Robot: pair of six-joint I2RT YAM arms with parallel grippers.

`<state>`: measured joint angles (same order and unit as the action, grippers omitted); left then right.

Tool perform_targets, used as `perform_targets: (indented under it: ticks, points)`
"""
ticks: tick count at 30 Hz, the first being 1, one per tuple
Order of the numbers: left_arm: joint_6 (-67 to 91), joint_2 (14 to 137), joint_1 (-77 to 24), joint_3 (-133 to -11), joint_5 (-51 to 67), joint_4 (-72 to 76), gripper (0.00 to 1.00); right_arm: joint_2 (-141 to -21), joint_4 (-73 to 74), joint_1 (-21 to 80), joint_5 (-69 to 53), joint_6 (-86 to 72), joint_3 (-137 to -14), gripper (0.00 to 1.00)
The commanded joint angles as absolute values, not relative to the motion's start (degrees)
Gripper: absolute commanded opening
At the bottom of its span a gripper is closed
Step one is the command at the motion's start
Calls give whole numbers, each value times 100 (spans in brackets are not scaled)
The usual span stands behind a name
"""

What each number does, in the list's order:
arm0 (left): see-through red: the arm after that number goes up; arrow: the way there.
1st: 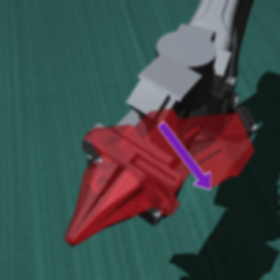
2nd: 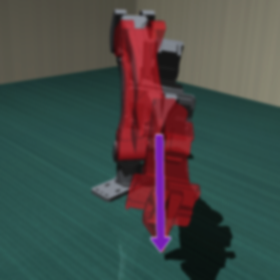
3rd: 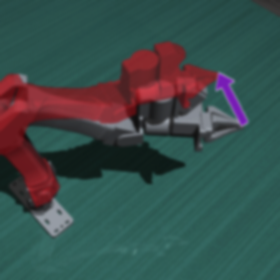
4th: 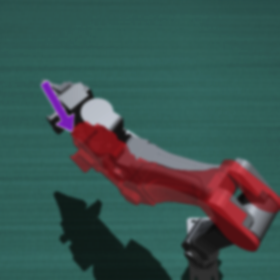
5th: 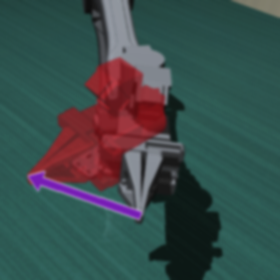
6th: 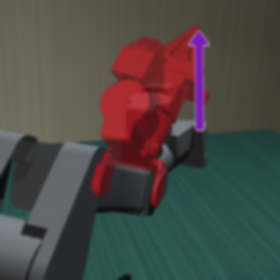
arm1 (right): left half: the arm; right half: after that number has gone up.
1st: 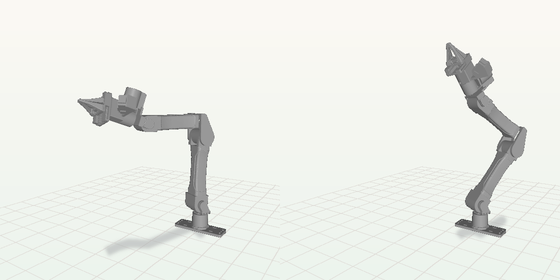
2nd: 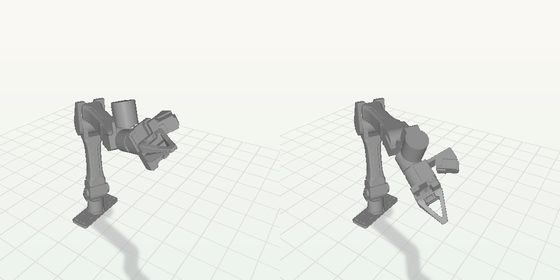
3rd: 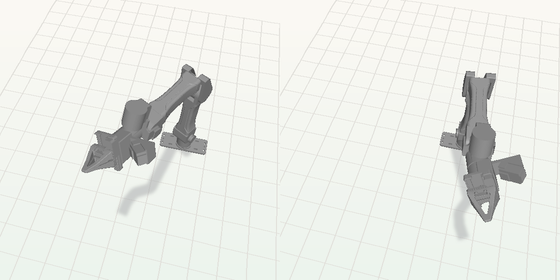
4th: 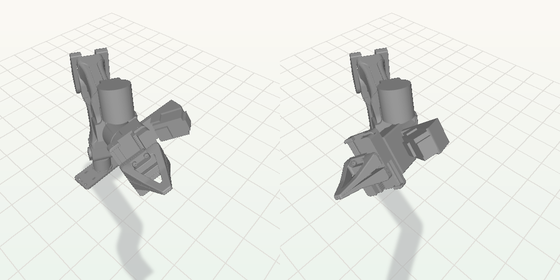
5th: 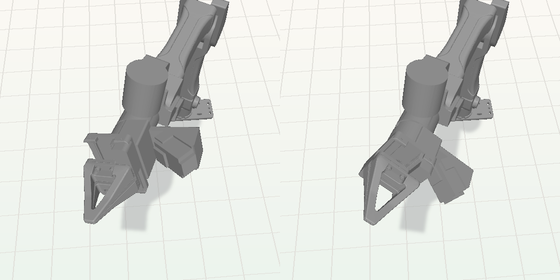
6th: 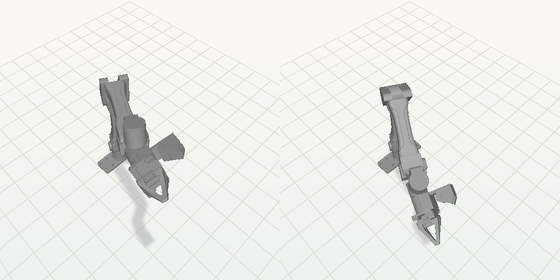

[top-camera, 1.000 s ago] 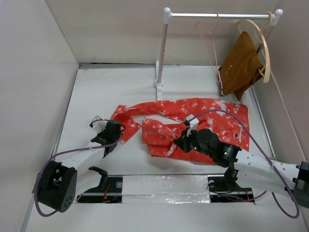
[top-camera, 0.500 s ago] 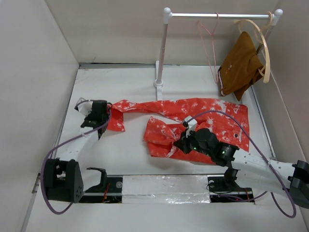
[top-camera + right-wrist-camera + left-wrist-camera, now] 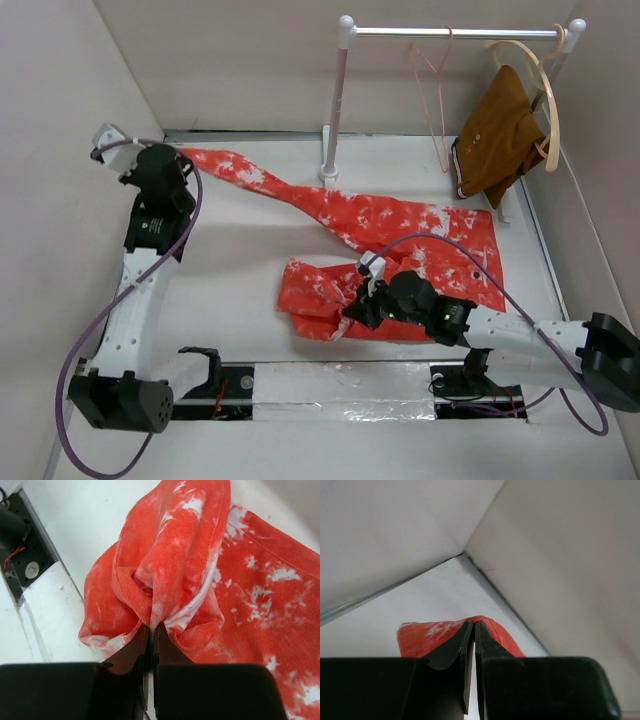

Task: Place the trousers on the hanger
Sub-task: Flatten out the trousers at the center of the board.

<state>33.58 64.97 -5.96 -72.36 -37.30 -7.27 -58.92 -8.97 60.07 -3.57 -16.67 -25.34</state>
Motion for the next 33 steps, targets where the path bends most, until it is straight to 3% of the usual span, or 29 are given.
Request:
perform_targets:
  ticks: [1, 4, 5, 6, 8, 9, 18, 24, 26, 27, 30, 33]
  points:
    - [3312, 6355, -326, -6007, -4271, -582, 3, -6038, -1503, 6125, -562, -1573, -2610, 0]
    - [3899, 6380, -105, -4784, -4263, -88, 4, -6099, -1477, 6178, -545, -1564, -2619, 0]
    - [4198, 6433, -105, -4529, -4245, -166, 8, -6100, -1485, 6179, -528, -1564, -2619, 0]
    - [4480, 6538, -105, -4448, -4184, -402, 37, -6100, -1451, 6179, -536, -1564, -2628, 0]
    - [5233, 6618, -105, -4281, -4079, -710, 70, -6047, -1389, 6179, -501, -1556, -2619, 0]
    - [5334, 6601, -105, -4202, -4035, -703, 73, -6029, -1354, 6179, -475, -1556, -2619, 0]
    - [5362, 5572, -105, -3253, -3691, -159, 70, -5897, -1099, 6179, -351, -1494, -2592, 0]
    - [5309, 7035, 97, -4190, -3622, -350, 69, -6239, -1186, 6248, -1185, -1362, -2882, 0]
    - [5387, 7373, 18, -4691, -3315, -518, 66, -6608, -1440, 6407, -1204, -1449, -2988, 0]
    - [5414, 7461, -313, -4711, -3183, -362, 59, -6757, -1624, 6477, -1169, -1616, -3093, 0]
    - [5203, 7174, -833, -4352, -2884, 523, 53, -7469, -2046, 6819, -1606, -1757, -3725, 0]
    - [4975, 6883, -1484, -4114, -2952, 747, 53, -8058, -1507, 7180, -1687, -1444, -4673, 21]
